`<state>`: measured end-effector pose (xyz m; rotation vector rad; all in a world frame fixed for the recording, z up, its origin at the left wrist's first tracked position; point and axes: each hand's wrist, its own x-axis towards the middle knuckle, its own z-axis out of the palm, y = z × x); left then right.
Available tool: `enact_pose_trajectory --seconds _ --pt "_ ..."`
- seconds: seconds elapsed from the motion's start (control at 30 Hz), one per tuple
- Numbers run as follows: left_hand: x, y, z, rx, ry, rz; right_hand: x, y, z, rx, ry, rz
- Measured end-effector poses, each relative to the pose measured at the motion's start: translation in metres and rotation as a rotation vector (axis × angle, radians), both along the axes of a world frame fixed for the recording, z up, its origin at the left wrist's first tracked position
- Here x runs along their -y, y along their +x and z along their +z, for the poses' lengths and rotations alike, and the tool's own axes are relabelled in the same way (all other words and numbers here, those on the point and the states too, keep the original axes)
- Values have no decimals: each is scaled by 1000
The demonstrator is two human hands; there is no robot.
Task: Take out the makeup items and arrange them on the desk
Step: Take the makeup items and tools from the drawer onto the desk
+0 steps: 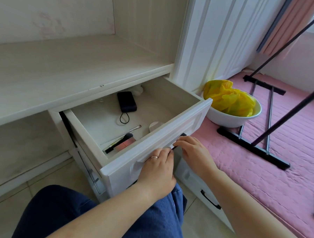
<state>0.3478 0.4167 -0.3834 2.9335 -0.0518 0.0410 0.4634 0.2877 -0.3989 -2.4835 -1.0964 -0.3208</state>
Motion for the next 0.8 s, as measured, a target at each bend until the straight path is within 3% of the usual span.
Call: enact_pose_trajectory --seconds 0.17,0.3,0.43,0.63,0.8 --pt "6 -6 16 -60 28 -36 10 -1 3 82 -25 46" --pt "0 -24 48 147 146 -174 8 -4 23 267 85 61" --pt "-21 -43 69 279 186 -129 -10 -8 47 344 172 58" --pt "-60 -57 79 136 244 140 -35 -6 54 308 -17 227" --pt "-78 -57 81 23 149 176 -32 -7 51 314 -74 260"
